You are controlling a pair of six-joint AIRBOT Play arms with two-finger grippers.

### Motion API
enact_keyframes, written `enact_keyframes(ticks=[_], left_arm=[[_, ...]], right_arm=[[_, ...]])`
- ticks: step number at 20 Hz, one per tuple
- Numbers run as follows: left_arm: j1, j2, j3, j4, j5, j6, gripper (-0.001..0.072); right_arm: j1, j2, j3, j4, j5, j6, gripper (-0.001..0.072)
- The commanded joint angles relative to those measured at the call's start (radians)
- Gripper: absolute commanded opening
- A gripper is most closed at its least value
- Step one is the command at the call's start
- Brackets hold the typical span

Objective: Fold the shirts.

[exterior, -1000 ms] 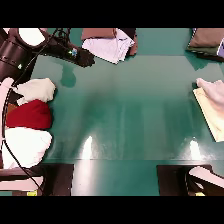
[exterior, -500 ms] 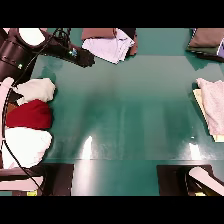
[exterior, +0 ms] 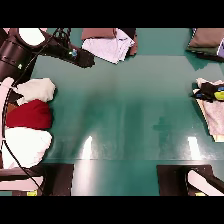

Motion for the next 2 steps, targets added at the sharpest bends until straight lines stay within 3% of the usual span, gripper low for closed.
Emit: enact_keyframes(ticks=[1,2], left_arm=[[0.0,0.001,0.0,0.0,0.0,0.0,0.0027],[0.0,0.001,0.0,0.0,0.0,0.0,0.0027]], right_arm=[[0.101,0.001,0.0,0.006,-0.039,-0.001,0.0013],[0.107,0.001,0.0,0.006,-0.037,-0.001,0.0013]])
